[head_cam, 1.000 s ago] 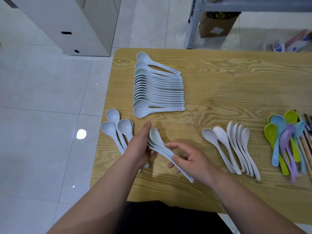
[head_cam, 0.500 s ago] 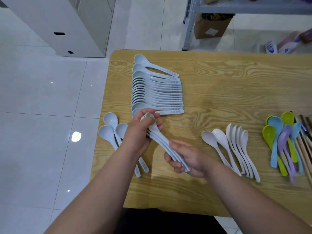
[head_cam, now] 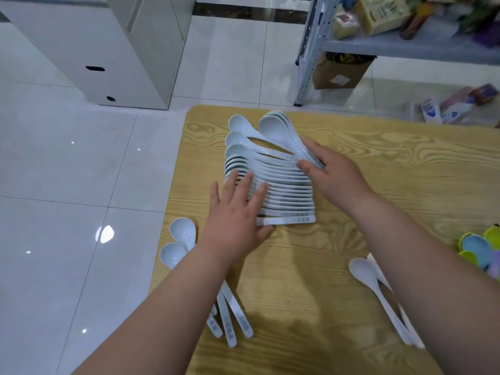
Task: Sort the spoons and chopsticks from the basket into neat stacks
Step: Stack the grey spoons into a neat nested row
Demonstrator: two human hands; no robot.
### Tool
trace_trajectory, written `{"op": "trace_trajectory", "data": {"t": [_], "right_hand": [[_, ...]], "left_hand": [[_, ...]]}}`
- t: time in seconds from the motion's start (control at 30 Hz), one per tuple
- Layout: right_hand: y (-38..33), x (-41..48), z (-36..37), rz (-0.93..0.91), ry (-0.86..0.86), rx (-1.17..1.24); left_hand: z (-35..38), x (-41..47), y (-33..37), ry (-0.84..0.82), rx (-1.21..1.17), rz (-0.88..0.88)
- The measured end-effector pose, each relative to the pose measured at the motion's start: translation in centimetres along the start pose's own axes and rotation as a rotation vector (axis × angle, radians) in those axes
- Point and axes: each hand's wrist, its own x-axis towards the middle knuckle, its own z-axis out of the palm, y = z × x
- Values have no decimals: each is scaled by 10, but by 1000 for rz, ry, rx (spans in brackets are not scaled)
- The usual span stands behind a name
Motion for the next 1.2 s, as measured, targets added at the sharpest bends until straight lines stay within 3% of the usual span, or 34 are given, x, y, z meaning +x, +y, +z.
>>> {"op": "trace_trajectory", "data": {"t": [0.1,0.37,0.63,0.93,1.07,1.2], "right_hand": [[0,41,6,-6,40,-133],[1,113,21,-5,-58,-362],[-4,118,32,-288,-229,-622],[13,91,38,-412,-206,-425],[6,80,45,-340,-270,-371],[2,71,53,-308,-255,-338]], "left_hand": [[9,7,2,-58,33,45],[29,14,-5,105,60,93],[30,14,-10,150,55,91],[31,11,-7,239,74,75],[33,7,-2,300,75,98],[30,8,2,198,83,69]]}}
